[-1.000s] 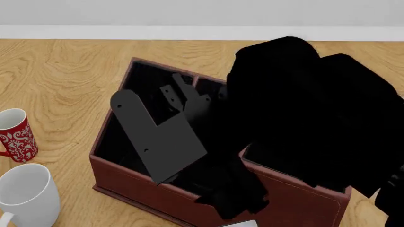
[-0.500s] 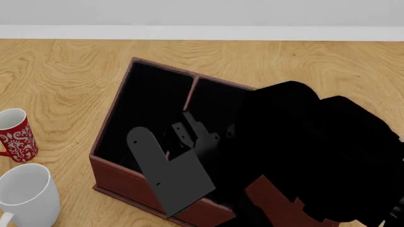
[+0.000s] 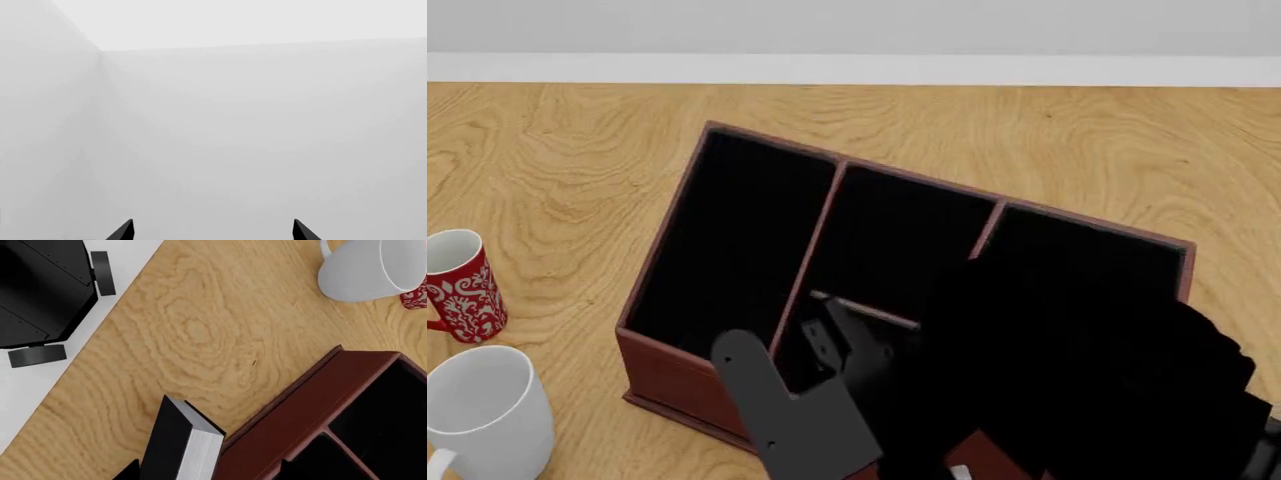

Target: Pick up the book and place it in the right compartment of the caddy.

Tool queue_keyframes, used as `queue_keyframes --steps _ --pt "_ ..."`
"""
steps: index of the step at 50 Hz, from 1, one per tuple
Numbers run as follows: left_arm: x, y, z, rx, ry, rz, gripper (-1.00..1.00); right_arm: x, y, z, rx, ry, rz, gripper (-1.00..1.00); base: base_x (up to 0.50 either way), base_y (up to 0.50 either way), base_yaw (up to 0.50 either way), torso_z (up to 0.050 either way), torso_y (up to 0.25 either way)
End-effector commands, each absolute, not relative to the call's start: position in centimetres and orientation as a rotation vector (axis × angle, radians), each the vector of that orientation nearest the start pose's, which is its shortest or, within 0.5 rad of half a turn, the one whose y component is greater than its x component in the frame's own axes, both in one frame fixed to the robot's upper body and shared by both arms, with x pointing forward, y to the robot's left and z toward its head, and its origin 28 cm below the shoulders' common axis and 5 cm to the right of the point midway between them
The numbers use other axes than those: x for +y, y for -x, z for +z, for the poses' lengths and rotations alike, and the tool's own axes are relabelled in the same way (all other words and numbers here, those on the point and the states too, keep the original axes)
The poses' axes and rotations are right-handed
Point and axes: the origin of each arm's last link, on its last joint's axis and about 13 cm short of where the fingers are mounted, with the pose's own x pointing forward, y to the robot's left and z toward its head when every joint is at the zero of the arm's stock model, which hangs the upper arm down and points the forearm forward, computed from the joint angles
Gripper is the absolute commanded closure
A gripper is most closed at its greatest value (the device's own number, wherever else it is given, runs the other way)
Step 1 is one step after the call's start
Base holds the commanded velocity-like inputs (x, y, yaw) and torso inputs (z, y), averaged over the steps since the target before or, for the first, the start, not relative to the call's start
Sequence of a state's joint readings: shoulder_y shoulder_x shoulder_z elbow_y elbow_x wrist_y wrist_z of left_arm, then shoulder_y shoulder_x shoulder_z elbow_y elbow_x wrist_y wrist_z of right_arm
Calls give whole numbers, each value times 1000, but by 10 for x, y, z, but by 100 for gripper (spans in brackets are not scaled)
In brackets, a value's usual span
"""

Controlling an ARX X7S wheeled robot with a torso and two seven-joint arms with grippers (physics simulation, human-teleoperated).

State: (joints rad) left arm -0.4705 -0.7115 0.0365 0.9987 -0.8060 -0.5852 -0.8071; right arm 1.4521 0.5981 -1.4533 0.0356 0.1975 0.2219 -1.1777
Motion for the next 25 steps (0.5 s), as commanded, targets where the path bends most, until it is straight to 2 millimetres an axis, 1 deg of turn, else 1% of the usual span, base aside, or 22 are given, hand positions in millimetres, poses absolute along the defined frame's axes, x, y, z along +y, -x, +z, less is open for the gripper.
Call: queue_keyframes --steps 1,12,25 --pt "238 -176 250 -634 -11 120 -100 -92 -352 240 381 1395 1615 -100 0 0 0 0 0" --pt "238 -178 249 -632 -7 118 -100 -93 -354 229 407 1385 1613 -100 0 0 0 0 0" --pt "238 -179 248 -624 -6 121 -100 -101 -361 216 490 1408 1580 -100 0 0 0 0 0"
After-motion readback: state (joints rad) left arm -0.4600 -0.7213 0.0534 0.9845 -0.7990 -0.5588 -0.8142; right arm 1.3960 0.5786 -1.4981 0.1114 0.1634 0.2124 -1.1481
